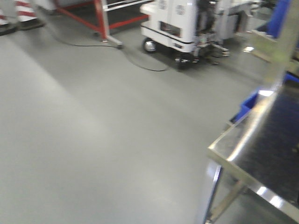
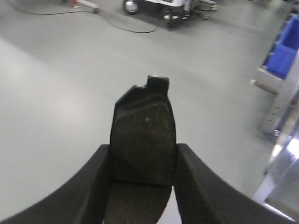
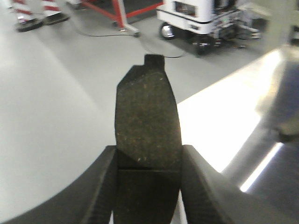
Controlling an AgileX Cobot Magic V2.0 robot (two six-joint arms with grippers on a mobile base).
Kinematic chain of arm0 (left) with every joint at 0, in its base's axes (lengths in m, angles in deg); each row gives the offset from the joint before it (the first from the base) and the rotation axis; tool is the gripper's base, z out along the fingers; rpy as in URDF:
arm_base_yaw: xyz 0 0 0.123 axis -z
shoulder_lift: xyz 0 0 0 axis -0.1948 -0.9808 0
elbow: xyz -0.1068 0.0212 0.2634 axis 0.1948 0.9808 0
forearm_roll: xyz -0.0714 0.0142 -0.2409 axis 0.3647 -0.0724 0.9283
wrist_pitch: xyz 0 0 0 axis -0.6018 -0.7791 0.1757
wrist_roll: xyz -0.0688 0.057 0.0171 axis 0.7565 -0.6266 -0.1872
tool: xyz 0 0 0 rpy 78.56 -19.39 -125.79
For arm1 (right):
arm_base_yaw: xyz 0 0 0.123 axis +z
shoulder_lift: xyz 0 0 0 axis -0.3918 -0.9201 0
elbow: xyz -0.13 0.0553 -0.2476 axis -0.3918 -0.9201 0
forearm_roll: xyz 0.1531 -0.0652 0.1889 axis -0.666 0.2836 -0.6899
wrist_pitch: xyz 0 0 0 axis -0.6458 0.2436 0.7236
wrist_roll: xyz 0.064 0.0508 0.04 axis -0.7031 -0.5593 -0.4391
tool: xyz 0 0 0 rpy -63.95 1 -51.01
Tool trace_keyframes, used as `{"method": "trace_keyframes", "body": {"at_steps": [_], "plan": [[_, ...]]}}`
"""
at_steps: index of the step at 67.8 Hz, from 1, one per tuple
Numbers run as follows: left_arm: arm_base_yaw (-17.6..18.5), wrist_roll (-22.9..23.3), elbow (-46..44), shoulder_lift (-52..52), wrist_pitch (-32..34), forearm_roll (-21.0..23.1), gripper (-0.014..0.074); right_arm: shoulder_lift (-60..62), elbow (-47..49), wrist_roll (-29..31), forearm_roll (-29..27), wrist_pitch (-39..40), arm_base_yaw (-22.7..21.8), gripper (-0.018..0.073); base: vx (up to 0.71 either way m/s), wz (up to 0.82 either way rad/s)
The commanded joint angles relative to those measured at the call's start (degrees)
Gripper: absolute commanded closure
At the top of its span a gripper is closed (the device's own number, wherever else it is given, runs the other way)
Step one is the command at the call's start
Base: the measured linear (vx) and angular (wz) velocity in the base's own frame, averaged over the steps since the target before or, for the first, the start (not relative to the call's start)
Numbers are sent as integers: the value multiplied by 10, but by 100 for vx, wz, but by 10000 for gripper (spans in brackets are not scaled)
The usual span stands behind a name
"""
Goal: Move and align brake pads A on conveyor
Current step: 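Turn the base away from the table holding both pads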
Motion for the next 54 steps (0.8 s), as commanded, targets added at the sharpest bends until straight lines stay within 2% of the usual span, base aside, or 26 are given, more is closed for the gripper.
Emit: {"method": "trace_keyframes", "body": {"at_steps": [1, 54], "plan": [[2, 2, -17, -4, 54, 5, 602, -4, 16, 0, 2, 50, -4, 566, -21, 83], [2, 2, -17, -4, 52, 5, 602, -4, 16, 0, 3, 50, -4, 566, -12, 84]]}}
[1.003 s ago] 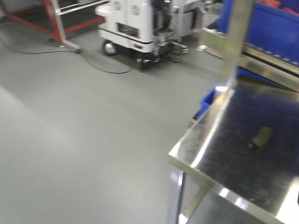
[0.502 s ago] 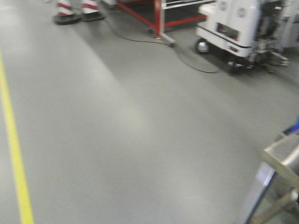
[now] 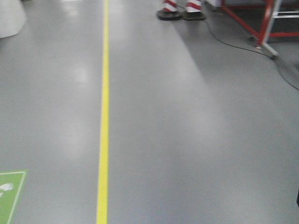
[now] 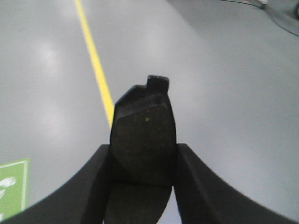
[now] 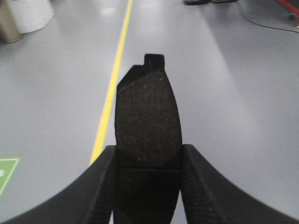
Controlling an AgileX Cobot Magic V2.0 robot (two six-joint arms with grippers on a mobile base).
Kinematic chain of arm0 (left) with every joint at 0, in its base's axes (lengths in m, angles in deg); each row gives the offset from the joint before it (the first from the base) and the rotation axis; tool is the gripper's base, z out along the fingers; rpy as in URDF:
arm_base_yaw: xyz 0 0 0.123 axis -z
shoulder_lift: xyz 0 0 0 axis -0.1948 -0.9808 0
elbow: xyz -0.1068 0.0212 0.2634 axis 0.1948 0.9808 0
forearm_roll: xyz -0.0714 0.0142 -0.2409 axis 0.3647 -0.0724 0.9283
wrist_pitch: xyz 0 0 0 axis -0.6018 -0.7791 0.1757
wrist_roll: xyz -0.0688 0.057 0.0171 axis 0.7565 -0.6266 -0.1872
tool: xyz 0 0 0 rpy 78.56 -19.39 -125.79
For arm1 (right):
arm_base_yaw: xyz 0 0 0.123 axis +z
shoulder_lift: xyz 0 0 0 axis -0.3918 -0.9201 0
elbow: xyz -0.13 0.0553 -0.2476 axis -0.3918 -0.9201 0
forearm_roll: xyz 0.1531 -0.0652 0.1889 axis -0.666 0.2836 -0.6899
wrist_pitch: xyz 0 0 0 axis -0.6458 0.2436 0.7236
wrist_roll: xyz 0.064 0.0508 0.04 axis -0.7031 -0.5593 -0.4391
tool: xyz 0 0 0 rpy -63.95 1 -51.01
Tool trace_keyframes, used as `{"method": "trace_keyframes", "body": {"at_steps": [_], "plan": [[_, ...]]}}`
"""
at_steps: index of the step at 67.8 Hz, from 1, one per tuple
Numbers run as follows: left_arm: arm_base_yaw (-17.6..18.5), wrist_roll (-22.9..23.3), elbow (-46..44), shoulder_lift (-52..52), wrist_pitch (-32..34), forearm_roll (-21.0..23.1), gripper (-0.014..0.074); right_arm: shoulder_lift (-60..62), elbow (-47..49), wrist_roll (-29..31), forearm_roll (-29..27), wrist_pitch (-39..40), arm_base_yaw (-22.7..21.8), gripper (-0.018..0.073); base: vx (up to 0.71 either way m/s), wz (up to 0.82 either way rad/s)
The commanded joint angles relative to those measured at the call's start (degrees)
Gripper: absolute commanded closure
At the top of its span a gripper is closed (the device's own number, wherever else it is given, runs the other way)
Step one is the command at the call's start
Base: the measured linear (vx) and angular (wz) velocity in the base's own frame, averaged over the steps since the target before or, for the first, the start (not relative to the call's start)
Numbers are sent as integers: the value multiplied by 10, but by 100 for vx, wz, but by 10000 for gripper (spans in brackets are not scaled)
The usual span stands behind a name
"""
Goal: Move and align brake pads A on conveyor
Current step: 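Turn the base away from the table holding both pads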
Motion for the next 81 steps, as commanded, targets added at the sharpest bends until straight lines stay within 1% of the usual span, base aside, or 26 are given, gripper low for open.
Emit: {"method": "trace_keyframes", "body": {"at_steps": [1, 15, 39, 58, 81], "plan": [[2, 2, -17, -4, 52, 5, 602, -4, 16, 0, 4, 51, -4, 566, 0, 69], [2, 2, -17, -4, 51, 5, 602, -4, 16, 0, 4, 51, -4, 566, 3, 49], [2, 2, -17, -4, 51, 5, 602, -4, 16, 0, 4, 50, -4, 566, 13, 22], [2, 2, -17, -4, 51, 5, 602, -4, 16, 0, 4, 50, -4, 566, 31, -5], [2, 2, -17, -4, 51, 5, 602, -4, 16, 0, 4, 50, -4, 566, 48, -9]]}}
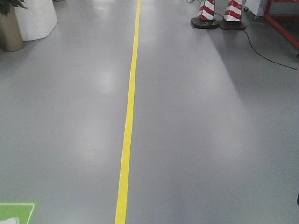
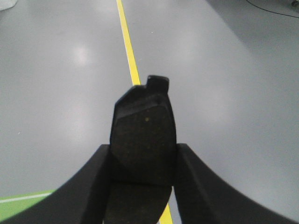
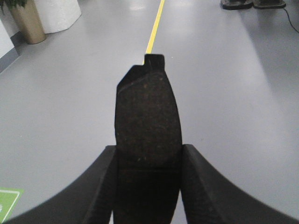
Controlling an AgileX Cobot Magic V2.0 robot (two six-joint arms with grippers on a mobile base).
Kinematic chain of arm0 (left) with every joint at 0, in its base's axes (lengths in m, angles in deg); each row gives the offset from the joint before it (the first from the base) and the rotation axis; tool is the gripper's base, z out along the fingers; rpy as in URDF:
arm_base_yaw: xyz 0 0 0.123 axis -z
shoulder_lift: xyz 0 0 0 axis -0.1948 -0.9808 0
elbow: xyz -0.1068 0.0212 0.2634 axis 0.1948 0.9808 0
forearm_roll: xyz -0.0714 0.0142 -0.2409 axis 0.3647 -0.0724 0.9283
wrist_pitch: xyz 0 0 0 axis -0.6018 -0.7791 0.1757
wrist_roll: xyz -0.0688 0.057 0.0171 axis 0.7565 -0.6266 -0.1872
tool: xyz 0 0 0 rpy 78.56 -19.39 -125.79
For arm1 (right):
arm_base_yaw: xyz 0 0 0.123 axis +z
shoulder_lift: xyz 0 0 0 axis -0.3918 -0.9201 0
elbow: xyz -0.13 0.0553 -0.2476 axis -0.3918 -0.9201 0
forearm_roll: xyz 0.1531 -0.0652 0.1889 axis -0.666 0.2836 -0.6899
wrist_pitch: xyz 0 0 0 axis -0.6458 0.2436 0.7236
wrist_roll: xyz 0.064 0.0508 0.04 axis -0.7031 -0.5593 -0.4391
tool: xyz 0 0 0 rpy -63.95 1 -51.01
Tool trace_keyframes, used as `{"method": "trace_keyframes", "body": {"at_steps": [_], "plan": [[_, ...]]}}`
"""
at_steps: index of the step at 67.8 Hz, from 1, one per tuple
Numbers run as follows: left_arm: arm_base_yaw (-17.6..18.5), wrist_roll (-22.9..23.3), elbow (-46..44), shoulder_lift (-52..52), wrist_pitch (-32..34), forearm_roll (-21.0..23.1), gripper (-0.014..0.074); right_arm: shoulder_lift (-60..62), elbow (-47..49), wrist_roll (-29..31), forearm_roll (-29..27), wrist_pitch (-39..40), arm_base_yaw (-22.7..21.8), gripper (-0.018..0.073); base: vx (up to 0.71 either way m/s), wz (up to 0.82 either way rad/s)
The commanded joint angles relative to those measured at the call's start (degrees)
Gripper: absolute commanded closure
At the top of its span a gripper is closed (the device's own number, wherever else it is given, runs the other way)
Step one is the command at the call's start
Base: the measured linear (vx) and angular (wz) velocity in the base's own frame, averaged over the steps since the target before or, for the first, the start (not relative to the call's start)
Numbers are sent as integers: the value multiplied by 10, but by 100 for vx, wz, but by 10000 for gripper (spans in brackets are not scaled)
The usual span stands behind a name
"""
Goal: Move and align brake pads A on conveyor
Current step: 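Turn the base away from the table holding both pads, then drive forward along the yellow floor line past the cones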
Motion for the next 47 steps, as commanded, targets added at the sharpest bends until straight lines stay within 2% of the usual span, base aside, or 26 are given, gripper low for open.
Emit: {"method": "trace_keyframes", "body": {"at_steps": [1, 23, 47], "plan": [[2, 2, -17, -4, 52, 5, 602, -4, 16, 0, 5, 52, -4, 566, 54, -8], [2, 2, -17, -4, 52, 5, 602, -4, 16, 0, 5, 50, -4, 566, 59, -3], [2, 2, -17, -4, 52, 5, 602, -4, 16, 0, 5, 48, -4, 566, 67, 13]]}}
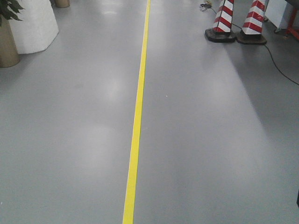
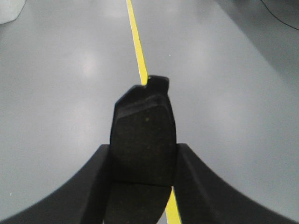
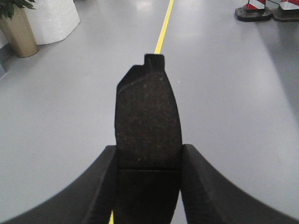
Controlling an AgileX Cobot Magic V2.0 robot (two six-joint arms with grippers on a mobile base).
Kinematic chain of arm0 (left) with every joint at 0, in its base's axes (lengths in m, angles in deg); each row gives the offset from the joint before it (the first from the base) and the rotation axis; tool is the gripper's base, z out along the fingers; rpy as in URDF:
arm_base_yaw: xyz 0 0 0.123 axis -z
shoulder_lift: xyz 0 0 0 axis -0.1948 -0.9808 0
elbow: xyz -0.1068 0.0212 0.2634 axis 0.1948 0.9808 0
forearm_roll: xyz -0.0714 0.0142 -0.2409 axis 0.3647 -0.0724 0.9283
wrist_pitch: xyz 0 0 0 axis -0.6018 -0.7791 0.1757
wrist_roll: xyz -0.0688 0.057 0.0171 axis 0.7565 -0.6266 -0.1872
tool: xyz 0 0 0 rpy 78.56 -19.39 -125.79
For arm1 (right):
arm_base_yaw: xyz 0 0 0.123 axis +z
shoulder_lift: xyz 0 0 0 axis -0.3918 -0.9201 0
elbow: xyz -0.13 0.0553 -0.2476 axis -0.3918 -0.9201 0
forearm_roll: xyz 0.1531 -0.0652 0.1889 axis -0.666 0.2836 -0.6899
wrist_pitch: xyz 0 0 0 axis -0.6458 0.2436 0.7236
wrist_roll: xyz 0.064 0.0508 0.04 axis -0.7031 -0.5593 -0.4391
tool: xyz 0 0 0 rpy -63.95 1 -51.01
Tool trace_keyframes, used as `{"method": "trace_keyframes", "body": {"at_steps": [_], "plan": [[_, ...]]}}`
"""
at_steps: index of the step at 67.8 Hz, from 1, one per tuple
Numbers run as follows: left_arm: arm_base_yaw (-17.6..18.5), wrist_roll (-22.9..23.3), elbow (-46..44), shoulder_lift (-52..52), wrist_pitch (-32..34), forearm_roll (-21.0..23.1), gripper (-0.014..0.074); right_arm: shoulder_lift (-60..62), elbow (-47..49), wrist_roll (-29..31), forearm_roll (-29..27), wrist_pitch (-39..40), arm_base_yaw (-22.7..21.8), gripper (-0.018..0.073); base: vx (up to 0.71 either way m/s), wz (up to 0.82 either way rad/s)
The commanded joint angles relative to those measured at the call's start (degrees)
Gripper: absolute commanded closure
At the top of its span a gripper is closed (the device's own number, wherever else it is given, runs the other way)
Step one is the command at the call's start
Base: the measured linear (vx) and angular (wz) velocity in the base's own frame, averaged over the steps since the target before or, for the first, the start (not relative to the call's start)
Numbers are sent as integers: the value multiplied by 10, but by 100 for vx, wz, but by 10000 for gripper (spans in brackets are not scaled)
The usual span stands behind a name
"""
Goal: Move and align brake pads A on conveyor
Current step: 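Drive forward along the yellow floor line past the cones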
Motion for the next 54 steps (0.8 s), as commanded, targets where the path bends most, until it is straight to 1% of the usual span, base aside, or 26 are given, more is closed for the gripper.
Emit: {"method": "trace_keyframes", "body": {"at_steps": [1, 16, 54], "plan": [[2, 2, -17, -4, 52, 4, 602, -4, 16, 0, 4, 50, -3, 566, 68, 8], [2, 2, -17, -4, 52, 4, 602, -4, 16, 0, 4, 50, -3, 566, 69, -4], [2, 2, -17, -4, 52, 4, 602, -4, 16, 0, 4, 50, -3, 566, 72, -13]]}}
